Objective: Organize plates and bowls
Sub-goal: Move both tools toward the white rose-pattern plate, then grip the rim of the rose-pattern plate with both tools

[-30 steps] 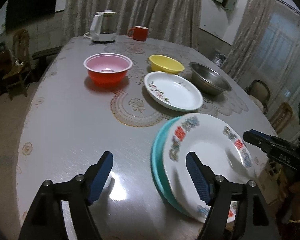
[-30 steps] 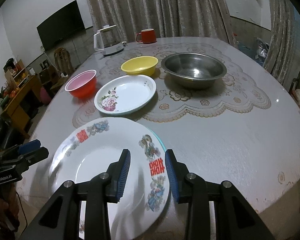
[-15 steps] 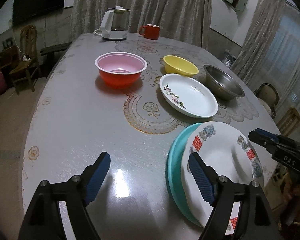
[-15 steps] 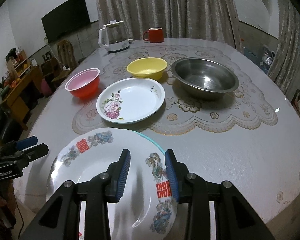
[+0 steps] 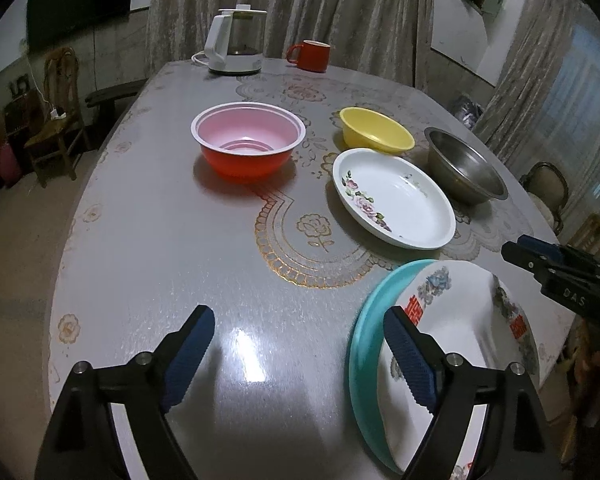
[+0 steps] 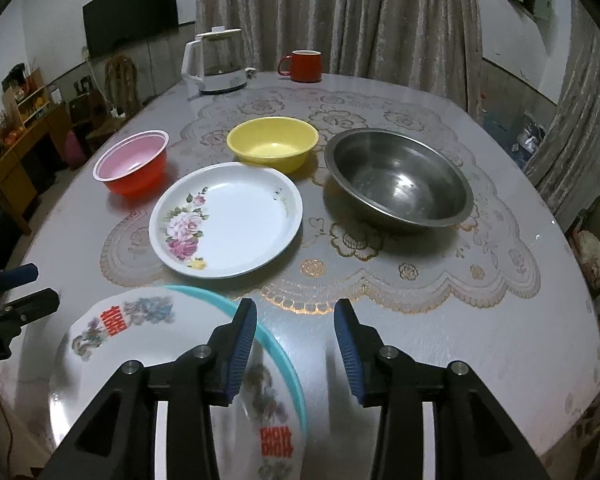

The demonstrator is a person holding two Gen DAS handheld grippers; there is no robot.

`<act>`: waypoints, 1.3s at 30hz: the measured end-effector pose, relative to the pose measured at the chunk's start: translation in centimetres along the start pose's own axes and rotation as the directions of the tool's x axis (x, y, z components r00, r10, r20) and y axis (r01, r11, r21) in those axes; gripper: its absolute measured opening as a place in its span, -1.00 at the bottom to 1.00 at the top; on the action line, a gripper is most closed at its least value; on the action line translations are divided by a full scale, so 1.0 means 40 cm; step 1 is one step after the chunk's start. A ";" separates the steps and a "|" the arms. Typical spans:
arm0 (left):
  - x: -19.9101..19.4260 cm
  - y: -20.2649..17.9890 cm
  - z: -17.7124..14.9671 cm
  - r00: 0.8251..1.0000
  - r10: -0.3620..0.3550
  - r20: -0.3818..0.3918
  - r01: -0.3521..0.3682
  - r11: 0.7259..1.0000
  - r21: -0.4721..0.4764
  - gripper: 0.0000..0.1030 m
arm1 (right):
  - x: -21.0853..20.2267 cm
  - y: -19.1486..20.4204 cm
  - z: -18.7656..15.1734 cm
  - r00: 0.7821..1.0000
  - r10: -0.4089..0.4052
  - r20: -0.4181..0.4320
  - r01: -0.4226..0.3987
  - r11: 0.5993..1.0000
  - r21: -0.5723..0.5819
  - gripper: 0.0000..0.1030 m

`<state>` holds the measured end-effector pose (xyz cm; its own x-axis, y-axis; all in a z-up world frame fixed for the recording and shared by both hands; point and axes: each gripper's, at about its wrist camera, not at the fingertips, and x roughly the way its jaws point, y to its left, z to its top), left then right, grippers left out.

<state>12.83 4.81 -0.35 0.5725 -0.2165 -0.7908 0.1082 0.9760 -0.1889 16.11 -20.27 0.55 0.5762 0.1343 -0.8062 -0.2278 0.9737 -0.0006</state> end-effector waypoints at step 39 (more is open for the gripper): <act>0.219 -0.062 0.175 0.979 -0.179 -0.101 0.184 0.982 0.036 -0.17 | 0.274 -0.061 0.122 0.943 0.310 -0.118 -0.300 0.949 0.101 -0.34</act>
<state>23.28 0.65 -2.73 0.4587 -0.3890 -0.7989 0.2408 0.9199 -0.3096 26.81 -20.27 -5.40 0.3800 0.4072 -0.8306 -0.3097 0.9021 0.3006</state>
